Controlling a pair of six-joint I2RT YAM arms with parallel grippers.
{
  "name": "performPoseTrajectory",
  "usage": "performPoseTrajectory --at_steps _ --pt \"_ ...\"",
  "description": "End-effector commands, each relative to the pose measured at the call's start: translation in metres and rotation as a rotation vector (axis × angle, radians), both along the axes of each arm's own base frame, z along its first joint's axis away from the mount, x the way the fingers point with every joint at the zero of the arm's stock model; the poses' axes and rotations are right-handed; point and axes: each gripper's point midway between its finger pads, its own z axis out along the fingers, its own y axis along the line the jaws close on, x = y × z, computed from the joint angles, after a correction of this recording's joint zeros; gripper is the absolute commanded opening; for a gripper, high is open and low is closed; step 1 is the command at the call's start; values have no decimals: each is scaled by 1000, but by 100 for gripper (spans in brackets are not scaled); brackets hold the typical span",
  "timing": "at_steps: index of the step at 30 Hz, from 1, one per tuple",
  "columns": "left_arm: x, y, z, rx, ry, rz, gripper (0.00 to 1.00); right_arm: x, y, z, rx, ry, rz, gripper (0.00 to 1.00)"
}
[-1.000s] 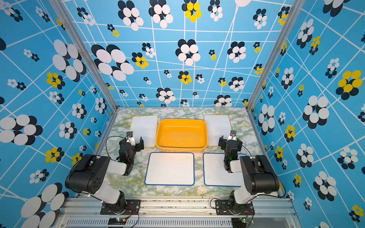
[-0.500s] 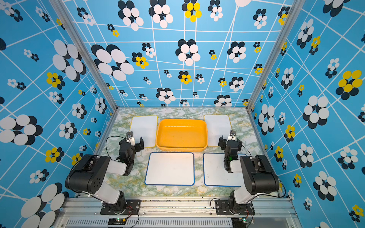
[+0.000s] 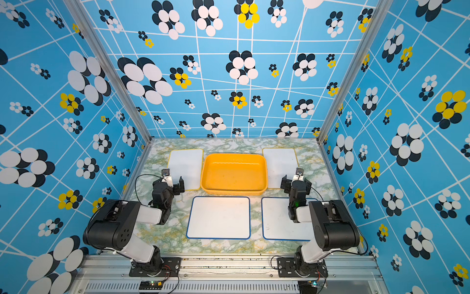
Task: Put the whiteboard into the storage box
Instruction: Pick up the whiteboard at the center of the board.
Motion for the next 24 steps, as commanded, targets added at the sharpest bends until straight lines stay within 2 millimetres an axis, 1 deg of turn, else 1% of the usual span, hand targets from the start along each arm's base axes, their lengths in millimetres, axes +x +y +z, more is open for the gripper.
performPoseTrajectory --at_steps 1,3,6,9,12,15,17,19,21,24 --pt "5 -1 11 -20 -29 -4 100 6 4 5 1 -3 33 99" --pt "5 0 11 -18 -31 -1 99 5 4 5 -1 -2 31 99" --pt "3 3 17 -16 -39 25 99 4 2 6 0 -8 18 99" --pt "-2 7 25 -15 -62 49 99 2 -2 7 0 -17 -7 99" --pt "-7 9 35 5 -74 85 100 -3 -6 13 -1 -45 -32 99" --pt "-7 7 44 17 -41 90 100 -7 -9 23 -1 -54 -44 99" --pt "-6 10 47 31 32 126 99 -11 -13 33 -1 -61 -74 99" --pt "-7 12 50 39 117 160 100 -15 -15 46 -1 -70 -87 99" --pt "-7 10 54 6 189 173 100 -17 -18 57 19 -26 -113 99" --pt "-11 1 63 -51 281 155 99 -20 -24 74 32 65 -159 99"
